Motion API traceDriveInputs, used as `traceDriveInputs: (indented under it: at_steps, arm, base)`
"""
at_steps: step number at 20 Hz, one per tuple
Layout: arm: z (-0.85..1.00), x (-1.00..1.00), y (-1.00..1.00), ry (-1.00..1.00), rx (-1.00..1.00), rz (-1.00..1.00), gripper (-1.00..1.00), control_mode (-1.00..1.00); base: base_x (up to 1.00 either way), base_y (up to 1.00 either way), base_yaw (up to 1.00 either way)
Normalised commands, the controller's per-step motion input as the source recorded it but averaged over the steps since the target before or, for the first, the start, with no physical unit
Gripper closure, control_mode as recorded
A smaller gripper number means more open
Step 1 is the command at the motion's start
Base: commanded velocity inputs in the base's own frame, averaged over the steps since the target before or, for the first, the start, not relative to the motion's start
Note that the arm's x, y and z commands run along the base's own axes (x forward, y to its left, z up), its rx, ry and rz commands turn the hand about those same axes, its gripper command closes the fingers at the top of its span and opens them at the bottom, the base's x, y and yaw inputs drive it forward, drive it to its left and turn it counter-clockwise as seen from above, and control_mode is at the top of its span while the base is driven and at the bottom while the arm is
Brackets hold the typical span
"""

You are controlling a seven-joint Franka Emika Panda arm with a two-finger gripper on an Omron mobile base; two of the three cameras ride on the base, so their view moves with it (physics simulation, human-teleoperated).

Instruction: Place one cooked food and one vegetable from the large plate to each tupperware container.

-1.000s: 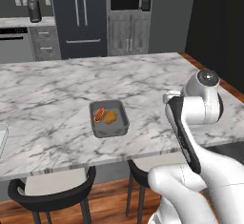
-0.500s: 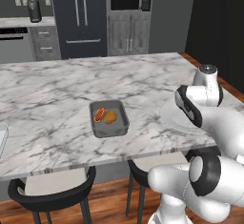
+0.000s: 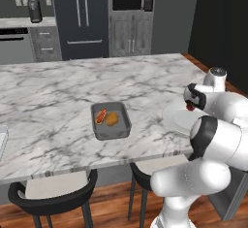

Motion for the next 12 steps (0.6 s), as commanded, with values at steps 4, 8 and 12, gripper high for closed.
traceDriveInputs:
  at_steps: [4,8,12]
  arm:
    - [-0.14,0.36,-0.16,0.00,0.01,0.00,-1.00,-1.00]
    - [-0.14,0.34,-0.02,0.00,0.00,0.00,-1.00,-1.00]
    - [-0.34,0.32,-0.03,0.05,0.00,0.00,-1.00,-1.00]
  base:
    - [0.00,0.00,0.00]
    - [0.00,0.00,0.00]
    - [0.00,0.00,0.00]
